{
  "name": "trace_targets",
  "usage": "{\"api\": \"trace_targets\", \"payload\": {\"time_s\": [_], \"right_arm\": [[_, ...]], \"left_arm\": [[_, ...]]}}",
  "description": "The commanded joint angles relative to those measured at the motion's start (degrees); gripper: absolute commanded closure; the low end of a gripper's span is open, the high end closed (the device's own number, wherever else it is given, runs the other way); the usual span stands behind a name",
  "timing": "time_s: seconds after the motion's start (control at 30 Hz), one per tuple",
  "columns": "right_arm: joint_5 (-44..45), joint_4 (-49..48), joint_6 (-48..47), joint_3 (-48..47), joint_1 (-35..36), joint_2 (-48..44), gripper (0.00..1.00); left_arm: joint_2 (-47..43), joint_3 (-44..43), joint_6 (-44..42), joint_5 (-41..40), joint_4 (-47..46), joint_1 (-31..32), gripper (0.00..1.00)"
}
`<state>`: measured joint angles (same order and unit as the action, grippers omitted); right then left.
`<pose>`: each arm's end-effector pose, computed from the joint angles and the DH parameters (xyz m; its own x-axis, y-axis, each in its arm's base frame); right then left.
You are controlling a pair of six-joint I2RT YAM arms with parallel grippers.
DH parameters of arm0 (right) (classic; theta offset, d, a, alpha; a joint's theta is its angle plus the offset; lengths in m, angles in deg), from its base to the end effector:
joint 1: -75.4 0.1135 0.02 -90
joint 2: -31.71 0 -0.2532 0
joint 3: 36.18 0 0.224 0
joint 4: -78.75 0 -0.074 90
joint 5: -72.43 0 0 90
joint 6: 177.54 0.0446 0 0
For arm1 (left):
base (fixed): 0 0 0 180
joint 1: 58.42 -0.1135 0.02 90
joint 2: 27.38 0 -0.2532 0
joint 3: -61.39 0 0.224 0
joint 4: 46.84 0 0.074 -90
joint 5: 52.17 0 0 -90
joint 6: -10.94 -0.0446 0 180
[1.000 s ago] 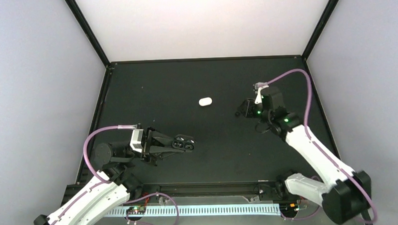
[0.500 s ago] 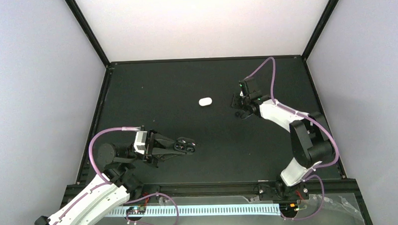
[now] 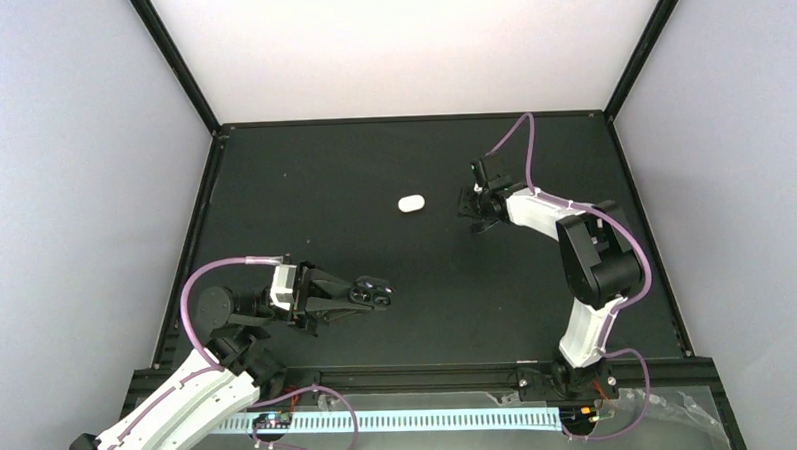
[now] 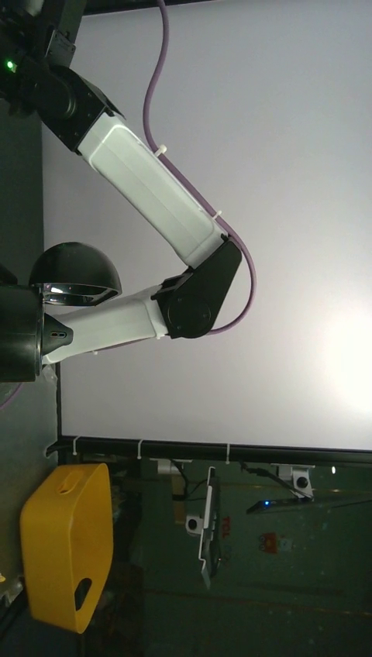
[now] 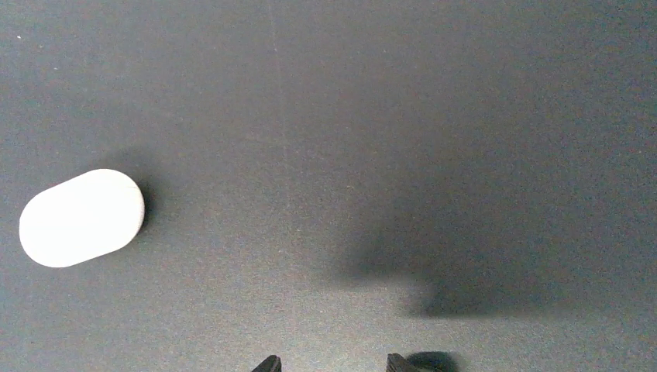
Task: Insert the wireless bluetooth earbuds into the charging case
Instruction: Adjust the earbud at the center of the board.
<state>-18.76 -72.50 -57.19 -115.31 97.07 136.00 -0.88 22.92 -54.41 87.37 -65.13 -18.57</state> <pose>0.3297 0.1320 0.1678 -0.8403 0.2097 -0.4998 0.0511 0.9487 0.3121 0.0561 -0.0911 0.3248 -0.0322 -0.3256 -0.9449 0.9978 -0.0646 -0.0118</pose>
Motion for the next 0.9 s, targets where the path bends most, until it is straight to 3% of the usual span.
{"api": "trace_targets", "payload": {"time_s": [0.0, 0.87], "right_arm": [[2.1, 0.2, -0.3, 0.3, -0.4, -0.1, 0.66], [4.3, 1.4, -0.8, 3.1, -1.6, 1.1, 0.66]], "left_arm": [[-0.8, 0.0, -1.0, 0.6, 0.4, 0.3, 0.98], [-1.2, 0.3, -1.4, -0.1, 1.1, 0.3, 0.99]]}}
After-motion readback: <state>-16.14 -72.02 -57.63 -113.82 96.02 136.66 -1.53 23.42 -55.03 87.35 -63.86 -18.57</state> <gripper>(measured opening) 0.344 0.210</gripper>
